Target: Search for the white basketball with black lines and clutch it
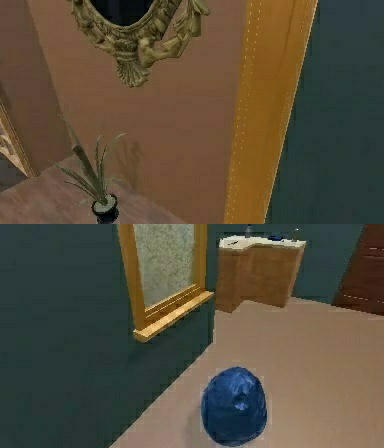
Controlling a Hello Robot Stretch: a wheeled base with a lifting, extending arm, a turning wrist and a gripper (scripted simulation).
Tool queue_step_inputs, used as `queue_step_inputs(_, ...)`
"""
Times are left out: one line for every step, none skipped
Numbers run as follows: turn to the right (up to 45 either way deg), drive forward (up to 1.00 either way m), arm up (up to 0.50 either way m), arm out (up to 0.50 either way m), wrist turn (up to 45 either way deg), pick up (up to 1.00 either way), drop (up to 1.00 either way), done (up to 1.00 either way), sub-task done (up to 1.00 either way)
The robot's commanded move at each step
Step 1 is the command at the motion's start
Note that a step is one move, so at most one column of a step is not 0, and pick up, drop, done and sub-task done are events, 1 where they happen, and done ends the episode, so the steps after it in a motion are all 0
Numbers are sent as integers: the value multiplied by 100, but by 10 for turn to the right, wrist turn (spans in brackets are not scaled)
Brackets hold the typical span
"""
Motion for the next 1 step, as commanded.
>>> queue_step_inputs(30,0,0,0,0,0,0,0,0)
